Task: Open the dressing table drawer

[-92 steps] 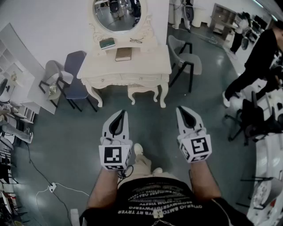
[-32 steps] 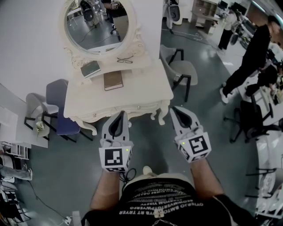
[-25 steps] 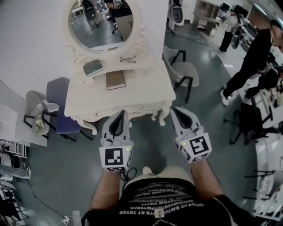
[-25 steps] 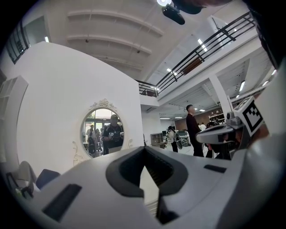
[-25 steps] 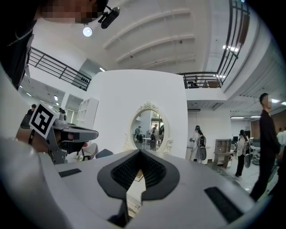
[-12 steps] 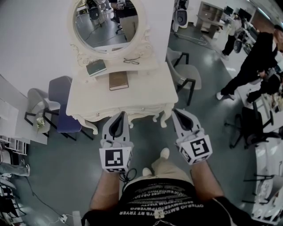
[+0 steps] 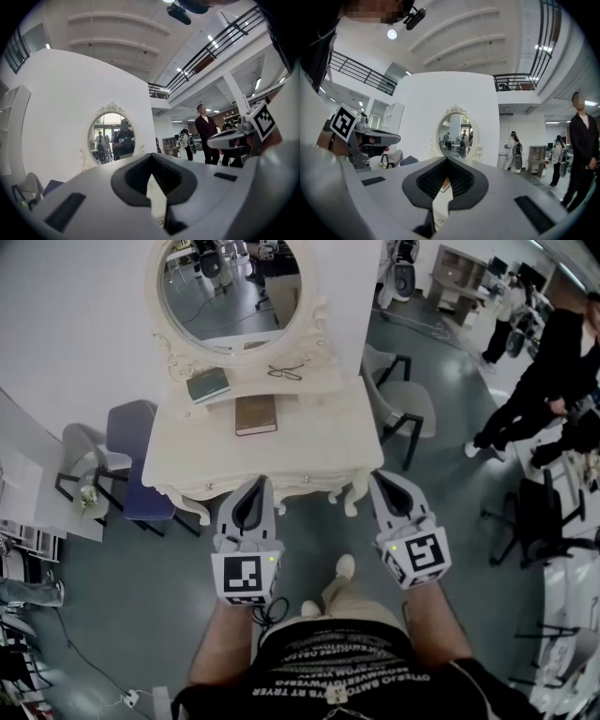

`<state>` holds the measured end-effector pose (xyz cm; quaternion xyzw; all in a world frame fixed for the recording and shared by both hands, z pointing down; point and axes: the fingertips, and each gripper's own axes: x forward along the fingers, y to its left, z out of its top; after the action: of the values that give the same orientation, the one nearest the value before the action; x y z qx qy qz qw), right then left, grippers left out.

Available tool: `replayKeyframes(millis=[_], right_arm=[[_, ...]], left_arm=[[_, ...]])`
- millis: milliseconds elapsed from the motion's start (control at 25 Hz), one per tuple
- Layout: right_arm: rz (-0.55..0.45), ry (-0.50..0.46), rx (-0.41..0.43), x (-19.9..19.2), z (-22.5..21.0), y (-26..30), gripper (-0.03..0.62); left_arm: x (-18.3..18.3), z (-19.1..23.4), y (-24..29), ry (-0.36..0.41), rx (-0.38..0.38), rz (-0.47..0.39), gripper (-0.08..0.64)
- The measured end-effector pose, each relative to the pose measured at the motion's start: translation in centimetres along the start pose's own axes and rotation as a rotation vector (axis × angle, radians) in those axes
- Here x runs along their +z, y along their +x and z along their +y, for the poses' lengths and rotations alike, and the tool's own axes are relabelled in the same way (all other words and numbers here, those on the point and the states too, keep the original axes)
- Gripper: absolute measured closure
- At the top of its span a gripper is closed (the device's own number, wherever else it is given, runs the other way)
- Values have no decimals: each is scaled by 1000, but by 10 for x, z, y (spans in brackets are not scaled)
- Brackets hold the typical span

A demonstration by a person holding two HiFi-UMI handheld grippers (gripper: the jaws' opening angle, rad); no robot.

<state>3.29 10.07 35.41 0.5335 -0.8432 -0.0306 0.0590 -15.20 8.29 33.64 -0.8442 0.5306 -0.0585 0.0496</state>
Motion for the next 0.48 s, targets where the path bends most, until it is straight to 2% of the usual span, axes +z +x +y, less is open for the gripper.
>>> replayKeyframes(millis=[120,480], right_arm=[[-7,4,7,1,-13,11,591],[1,11,18,-3,-39,34,591]], left_arm=[[3,-1,16,-34,7,-9,558],[3,-7,53,-41,-4,-5,558]])
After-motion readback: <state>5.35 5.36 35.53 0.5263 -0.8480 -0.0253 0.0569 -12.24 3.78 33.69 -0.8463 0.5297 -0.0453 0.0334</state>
